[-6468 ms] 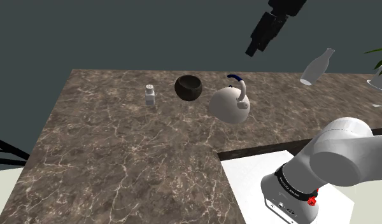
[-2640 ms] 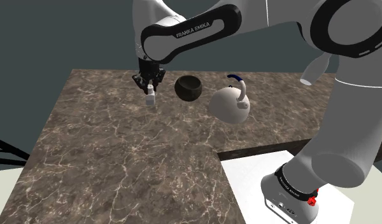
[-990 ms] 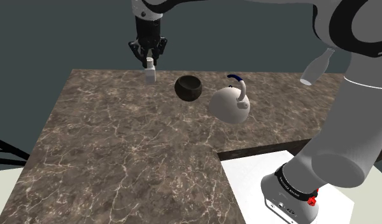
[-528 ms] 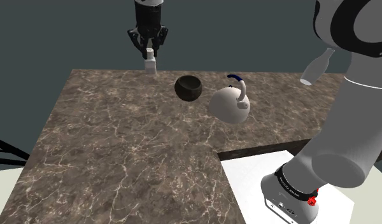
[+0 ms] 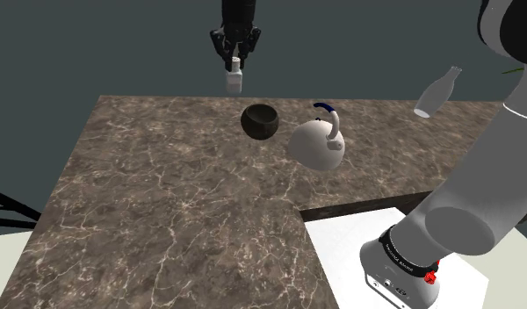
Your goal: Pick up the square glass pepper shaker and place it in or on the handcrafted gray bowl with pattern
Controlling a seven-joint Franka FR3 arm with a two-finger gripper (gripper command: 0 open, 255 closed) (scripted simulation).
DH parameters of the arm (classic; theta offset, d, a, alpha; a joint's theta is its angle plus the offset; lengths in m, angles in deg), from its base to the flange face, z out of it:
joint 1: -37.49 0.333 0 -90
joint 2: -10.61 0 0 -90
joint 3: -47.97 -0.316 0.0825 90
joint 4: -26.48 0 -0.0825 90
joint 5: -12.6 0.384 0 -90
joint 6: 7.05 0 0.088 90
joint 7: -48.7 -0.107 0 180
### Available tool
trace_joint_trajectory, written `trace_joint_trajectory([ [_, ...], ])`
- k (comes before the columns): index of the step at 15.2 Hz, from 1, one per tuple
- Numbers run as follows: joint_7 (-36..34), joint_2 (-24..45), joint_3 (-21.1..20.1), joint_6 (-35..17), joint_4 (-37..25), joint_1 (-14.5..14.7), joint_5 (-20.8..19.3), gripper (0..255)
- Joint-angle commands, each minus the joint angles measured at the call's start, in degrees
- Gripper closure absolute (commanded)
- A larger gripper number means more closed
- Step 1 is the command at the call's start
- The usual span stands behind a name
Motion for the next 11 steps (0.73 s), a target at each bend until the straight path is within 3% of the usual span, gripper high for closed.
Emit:
trace_joint_trajectory([
  [1,2.7,-3.1,0.8,-0.7,3.4,-1.8,1.3,255],
  [8,12.2,-10.8,5.0,-0.7,10.1,-6.8,4.3,255],
  [11,12.2,-10.9,5.0,-3.1,12.6,-6.8,4.3,255],
])
